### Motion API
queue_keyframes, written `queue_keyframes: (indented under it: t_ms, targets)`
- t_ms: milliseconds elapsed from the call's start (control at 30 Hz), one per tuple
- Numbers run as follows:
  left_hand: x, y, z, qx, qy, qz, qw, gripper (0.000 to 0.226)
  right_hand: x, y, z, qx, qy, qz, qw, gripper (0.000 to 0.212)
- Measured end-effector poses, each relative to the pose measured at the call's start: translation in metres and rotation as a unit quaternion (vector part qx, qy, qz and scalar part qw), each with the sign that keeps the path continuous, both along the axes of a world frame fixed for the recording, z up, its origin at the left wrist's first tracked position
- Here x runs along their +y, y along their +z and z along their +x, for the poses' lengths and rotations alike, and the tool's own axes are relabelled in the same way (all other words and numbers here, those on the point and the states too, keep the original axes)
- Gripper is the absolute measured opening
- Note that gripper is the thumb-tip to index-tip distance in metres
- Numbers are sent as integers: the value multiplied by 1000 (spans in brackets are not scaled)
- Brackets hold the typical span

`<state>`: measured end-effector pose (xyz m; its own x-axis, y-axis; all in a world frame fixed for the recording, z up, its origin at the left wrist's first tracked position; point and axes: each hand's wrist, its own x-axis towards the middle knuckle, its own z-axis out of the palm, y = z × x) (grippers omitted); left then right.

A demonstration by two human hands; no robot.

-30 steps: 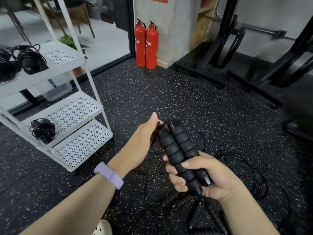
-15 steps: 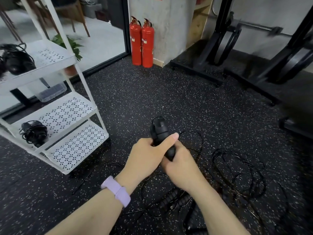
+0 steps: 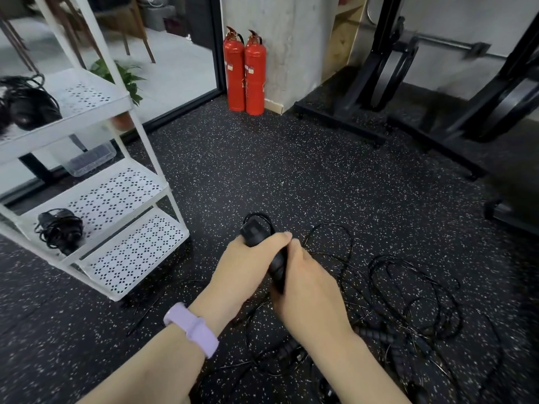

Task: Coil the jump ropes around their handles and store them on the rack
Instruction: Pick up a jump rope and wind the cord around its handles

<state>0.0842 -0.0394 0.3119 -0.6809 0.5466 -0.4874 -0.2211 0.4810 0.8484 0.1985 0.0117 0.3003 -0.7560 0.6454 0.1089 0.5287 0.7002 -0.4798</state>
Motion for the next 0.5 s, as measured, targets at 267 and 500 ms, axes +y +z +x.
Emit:
queue_keyframes:
  t_ms: [267, 500]
  targets:
    - [2, -4, -1, 163, -5, -80, 983, 66, -4, -1, -2, -2, -11, 23, 1000, 42]
    - [1, -3, -3, 93, -8, 9, 996, 50, -4, 3, -3, -34, -5, -17, 999, 55]
